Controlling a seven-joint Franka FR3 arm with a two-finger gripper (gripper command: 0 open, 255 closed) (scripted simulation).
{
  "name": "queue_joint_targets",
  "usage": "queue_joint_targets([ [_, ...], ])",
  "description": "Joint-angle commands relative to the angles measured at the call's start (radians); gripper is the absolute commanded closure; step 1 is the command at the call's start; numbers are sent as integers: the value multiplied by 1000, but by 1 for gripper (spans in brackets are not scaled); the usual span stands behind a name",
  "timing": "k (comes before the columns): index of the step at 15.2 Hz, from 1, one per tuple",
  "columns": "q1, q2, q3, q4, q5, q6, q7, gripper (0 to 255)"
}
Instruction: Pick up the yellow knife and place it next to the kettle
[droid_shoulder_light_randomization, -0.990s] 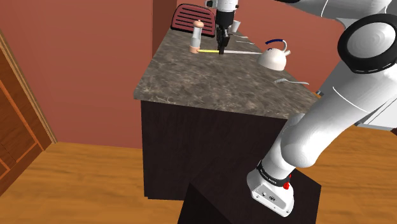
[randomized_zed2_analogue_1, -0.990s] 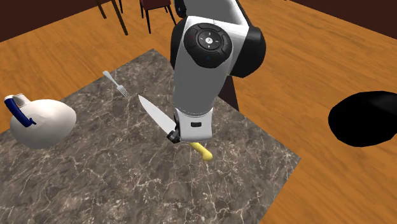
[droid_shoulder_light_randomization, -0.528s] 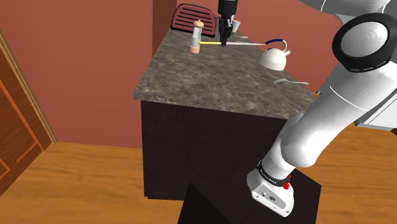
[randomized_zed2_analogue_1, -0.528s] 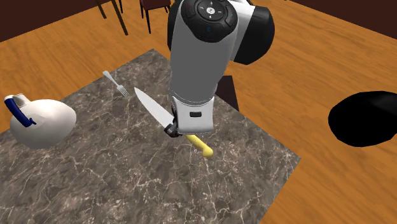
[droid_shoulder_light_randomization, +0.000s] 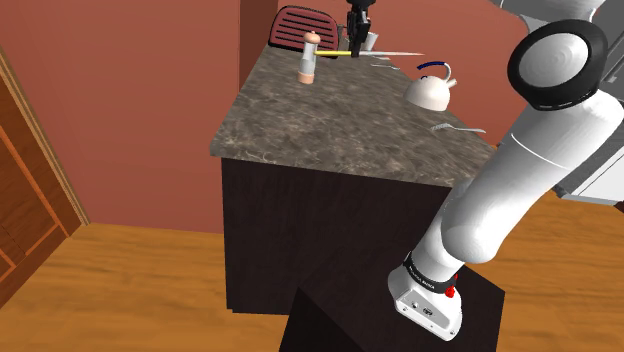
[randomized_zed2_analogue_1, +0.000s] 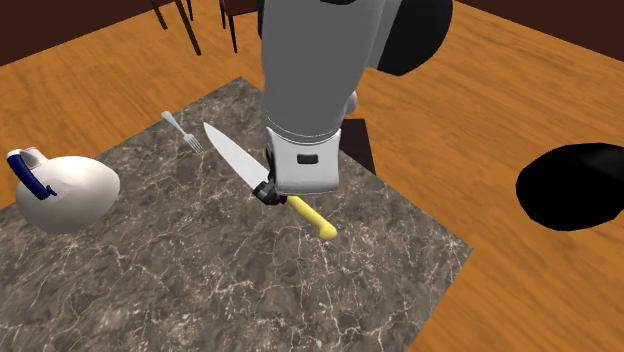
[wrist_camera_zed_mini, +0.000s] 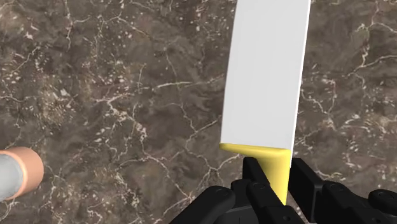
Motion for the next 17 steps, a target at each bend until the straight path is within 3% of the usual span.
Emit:
queue_joint_targets([
  [1, -1, 16, -2, 50, 1, -34, -10, 255],
  [11, -12, 139, -13, 347, 14, -205, -61, 255],
  [17, -65, 4, -70, 183, -24, -149, -176, 255],
])
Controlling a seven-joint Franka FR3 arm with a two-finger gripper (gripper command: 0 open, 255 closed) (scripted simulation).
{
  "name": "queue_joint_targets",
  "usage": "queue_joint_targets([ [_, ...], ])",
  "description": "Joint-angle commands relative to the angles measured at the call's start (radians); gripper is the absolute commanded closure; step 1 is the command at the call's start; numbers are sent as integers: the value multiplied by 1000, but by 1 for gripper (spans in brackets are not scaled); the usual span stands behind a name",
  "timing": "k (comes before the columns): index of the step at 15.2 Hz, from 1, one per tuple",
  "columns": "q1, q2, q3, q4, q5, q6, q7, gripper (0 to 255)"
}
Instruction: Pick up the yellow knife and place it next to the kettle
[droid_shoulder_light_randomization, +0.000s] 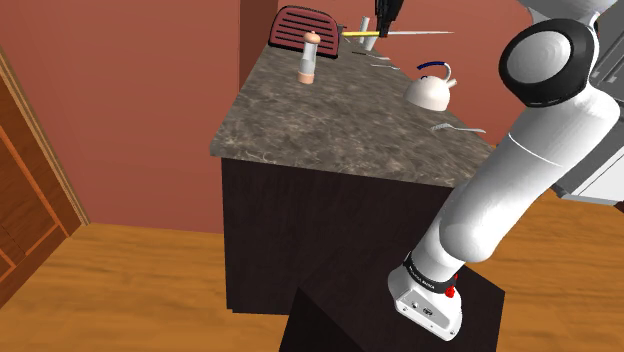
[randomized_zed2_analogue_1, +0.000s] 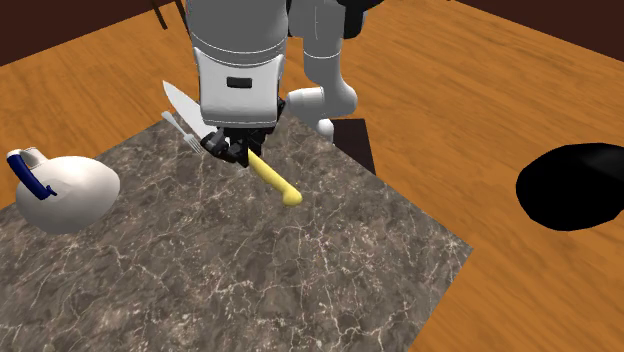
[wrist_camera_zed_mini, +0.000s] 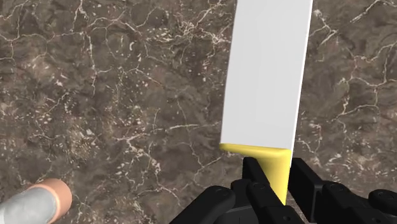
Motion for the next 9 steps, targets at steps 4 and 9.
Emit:
queue_joint_targets([
  [4, -43, -78, -56, -83, -31, 30, -105, 255],
  [9, -86, -127, -125, -130, -60, 58, -221, 255],
])
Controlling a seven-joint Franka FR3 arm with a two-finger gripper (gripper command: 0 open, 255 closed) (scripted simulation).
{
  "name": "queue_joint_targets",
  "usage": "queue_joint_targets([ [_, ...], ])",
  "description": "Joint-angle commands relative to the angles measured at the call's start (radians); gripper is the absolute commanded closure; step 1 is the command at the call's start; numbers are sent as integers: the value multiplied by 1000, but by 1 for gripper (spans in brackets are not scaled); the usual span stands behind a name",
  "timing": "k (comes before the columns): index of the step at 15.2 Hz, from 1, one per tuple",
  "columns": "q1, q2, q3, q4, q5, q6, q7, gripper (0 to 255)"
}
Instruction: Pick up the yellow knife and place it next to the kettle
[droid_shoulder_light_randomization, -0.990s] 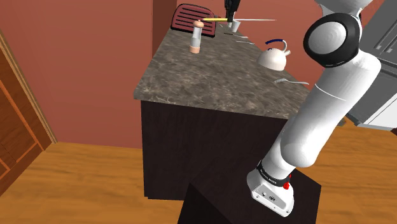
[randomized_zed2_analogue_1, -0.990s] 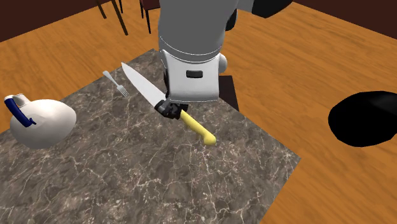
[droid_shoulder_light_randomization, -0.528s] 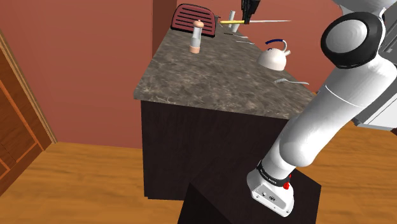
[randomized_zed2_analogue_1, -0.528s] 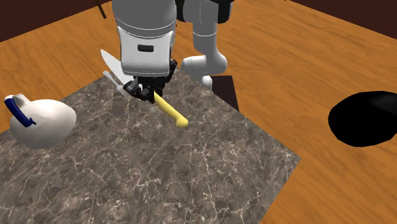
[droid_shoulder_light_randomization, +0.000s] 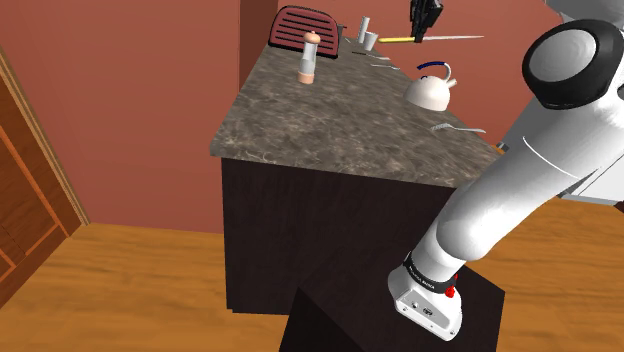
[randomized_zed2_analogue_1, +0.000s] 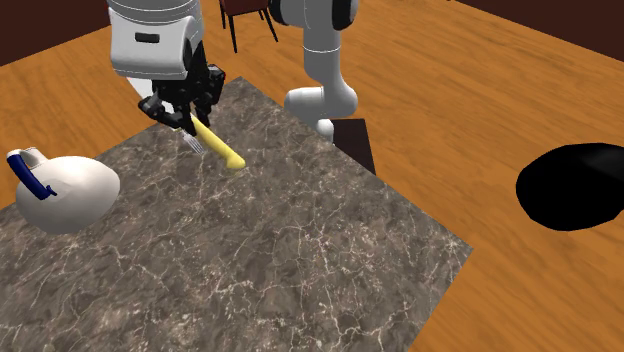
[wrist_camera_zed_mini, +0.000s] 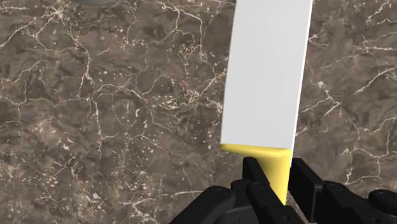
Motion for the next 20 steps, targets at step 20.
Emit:
queue_joint_targets([
  [20, -102, -124, -168, -251, -70, 206, -226, 255],
])
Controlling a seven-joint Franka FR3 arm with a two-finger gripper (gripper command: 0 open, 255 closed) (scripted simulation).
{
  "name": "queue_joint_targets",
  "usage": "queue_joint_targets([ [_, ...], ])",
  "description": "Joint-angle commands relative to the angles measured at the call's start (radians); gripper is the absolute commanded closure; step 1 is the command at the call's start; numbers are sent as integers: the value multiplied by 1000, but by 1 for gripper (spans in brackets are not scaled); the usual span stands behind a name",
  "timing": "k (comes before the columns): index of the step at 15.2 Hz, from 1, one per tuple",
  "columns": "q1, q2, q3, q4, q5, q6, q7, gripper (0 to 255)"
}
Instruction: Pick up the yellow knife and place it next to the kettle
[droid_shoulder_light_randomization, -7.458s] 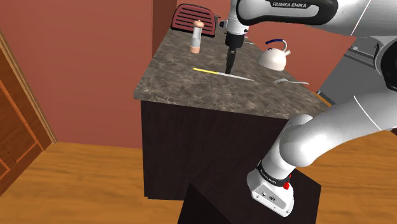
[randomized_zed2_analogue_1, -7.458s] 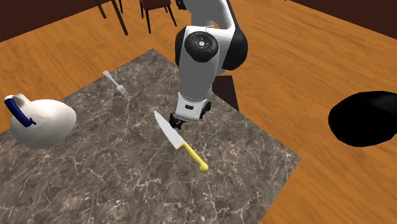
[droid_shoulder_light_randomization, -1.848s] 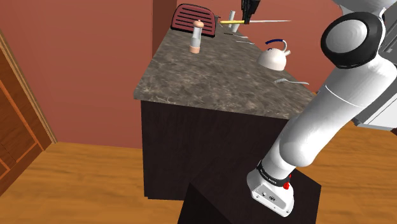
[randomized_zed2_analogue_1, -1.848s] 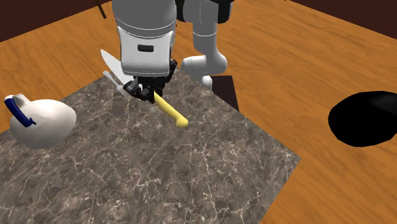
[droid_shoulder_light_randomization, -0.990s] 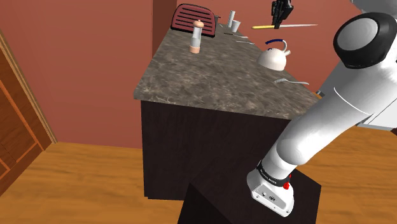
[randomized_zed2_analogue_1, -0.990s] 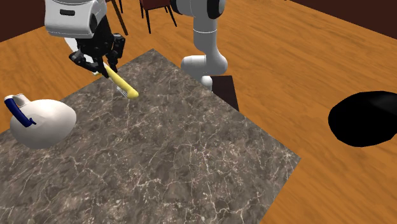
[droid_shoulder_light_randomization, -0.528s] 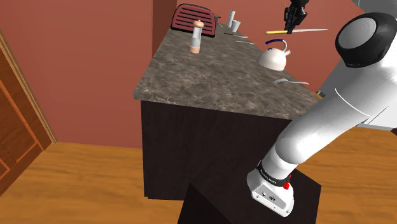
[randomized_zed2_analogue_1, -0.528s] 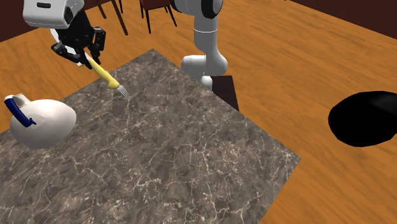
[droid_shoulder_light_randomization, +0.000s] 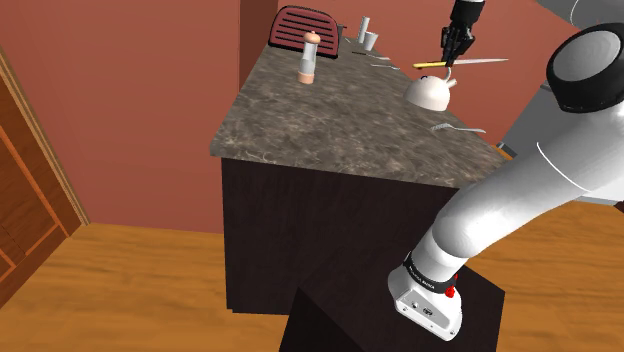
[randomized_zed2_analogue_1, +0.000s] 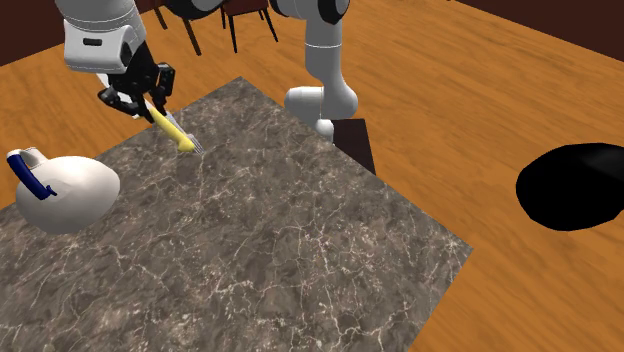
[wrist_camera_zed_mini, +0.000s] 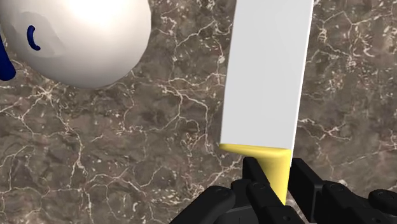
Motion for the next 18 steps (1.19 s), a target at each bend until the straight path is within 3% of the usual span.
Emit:
queue_joint_targets([
  [1, -2, -18, 4, -43, -7, 25, 11, 255],
  [18, -22, -119, 4, -358, -52, 238, 86, 255],
])
